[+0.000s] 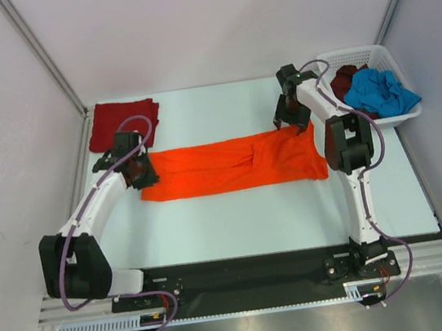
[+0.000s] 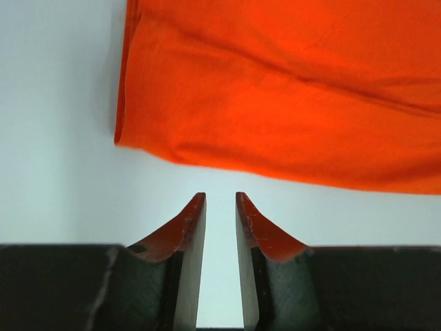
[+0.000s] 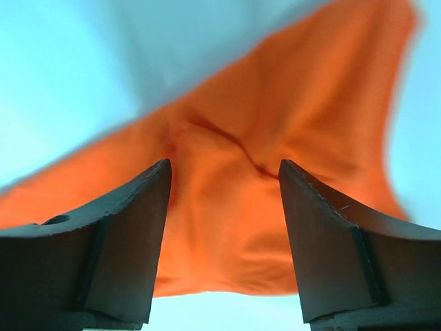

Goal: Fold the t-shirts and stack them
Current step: Fold the tshirt

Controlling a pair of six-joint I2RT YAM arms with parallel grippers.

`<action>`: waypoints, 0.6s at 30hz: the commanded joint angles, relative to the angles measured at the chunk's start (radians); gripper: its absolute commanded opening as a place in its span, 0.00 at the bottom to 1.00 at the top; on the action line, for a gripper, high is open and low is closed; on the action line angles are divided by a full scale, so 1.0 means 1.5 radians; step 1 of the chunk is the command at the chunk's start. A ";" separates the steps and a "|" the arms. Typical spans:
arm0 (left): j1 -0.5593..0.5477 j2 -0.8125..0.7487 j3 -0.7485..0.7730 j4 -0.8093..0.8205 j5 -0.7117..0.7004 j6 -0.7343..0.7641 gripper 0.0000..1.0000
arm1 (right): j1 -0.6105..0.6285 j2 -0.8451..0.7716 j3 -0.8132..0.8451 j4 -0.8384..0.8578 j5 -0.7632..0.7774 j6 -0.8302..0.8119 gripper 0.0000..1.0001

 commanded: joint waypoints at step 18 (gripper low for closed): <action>-0.036 0.481 0.460 -0.082 -0.112 0.077 0.18 | 0.101 -0.214 -0.252 0.078 0.061 -0.005 0.67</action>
